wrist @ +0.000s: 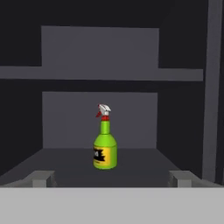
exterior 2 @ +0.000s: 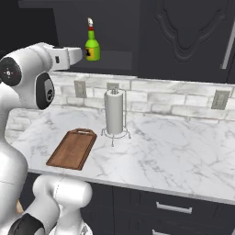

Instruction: Grab the spray bottle from the cabinet, then place it next to the cutting board for sanitizing. Then grab the dish brush from the countertop next to the sink and place it next to the cutting board.

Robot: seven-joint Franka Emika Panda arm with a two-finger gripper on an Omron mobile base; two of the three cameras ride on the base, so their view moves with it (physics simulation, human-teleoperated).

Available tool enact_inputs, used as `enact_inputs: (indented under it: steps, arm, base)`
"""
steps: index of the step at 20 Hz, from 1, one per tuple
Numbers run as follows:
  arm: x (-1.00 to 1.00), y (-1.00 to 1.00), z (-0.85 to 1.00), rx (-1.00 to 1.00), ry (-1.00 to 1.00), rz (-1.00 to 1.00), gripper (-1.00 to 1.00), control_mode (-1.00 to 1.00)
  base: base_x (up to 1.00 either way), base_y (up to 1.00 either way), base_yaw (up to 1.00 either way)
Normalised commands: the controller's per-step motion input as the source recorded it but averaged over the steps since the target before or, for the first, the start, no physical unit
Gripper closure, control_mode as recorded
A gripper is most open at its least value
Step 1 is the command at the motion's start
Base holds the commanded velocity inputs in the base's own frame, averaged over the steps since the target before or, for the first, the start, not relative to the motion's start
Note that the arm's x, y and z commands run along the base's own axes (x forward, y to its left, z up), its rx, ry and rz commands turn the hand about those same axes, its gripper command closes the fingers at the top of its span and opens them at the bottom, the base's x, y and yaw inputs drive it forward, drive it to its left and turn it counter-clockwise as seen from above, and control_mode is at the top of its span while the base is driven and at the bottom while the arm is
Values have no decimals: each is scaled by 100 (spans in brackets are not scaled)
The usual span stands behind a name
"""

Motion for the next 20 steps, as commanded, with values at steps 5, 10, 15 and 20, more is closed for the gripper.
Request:
enact_inputs:
  steps: [5, 10, 15, 20]
  arm:
    - [43, 0, 0, 0, 0, 0, -100, -100]
    - [40, 0, 0, 0, 0, 0, -100, -100]
    - [39, 0, 0, 0, 0, 0, -100, -100]
    - [33, 0, 0, 0, 0, 0, -100, -100]
  base:
    - [0, 0, 0]
    - [0, 0, 0]
    - [0, 0, 0]
    - [0, 0, 0]
